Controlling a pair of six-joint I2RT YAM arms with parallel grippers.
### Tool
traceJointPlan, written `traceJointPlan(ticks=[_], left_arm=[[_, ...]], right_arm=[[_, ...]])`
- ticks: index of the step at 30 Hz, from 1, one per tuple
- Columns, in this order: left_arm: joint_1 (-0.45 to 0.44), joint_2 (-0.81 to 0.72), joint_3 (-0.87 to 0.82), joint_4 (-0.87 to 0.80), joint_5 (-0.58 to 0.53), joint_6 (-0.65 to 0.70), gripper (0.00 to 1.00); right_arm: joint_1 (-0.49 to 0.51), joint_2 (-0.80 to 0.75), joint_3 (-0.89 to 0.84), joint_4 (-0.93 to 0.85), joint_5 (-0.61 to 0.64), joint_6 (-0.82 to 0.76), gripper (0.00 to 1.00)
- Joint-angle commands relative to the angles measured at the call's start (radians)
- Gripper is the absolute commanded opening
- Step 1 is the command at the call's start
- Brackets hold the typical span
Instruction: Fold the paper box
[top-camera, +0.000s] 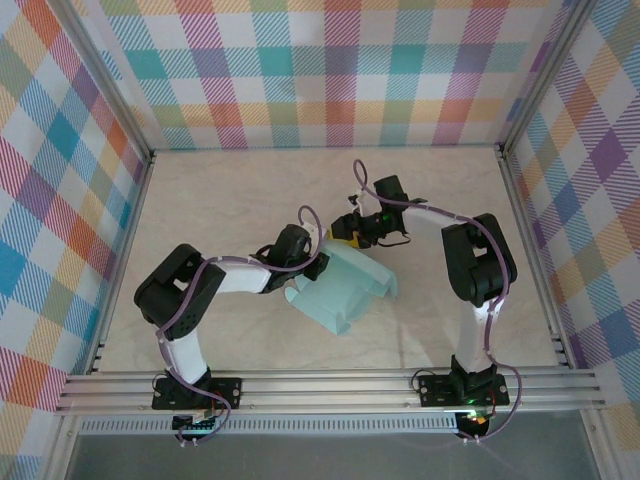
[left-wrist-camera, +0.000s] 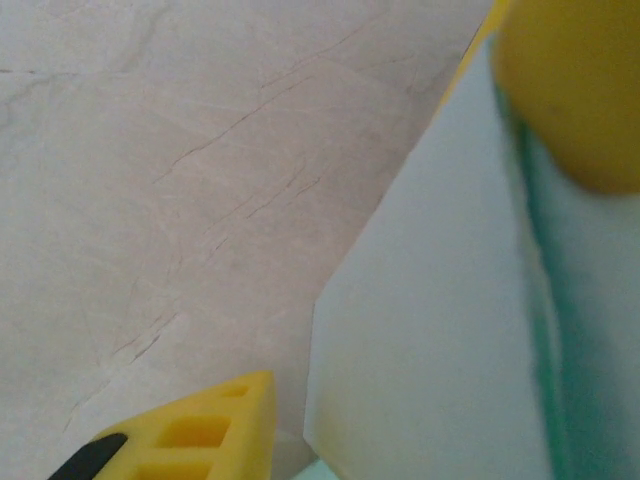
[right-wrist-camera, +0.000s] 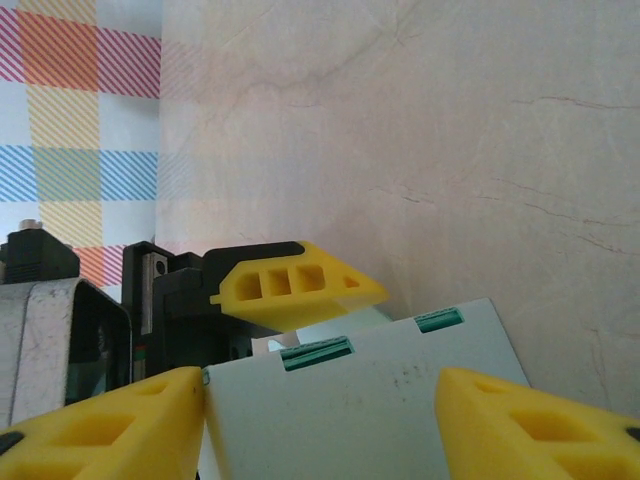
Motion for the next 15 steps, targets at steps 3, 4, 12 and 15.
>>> traceJointPlan(ticks=[3, 4, 12, 15], left_arm=[[-0.006, 0.055, 0.032, 0.059, -0.029, -0.052, 0.26], [-0.006, 0.061, 0.037, 0.064, -0.025, -0.059, 0.26], [-0.006, 0.085, 0.05, 0.091, -0.004, -0.078, 0.3], [-0.007, 0.093, 0.051, 0.098, -0.008, -0.081, 0.33]], right_arm=[[0.015, 0.012, -0.034, -0.045, -0.08, 0.023, 0.6], [0.016, 0.012, -0.041, -0.033, -0.087, 0.036, 0.6], [0.017, 0.023, -0.081, 0.064, -0.125, 0.128, 0.59], [0.018, 0.025, -0.089, 0.093, -0.138, 0.152, 0.59]])
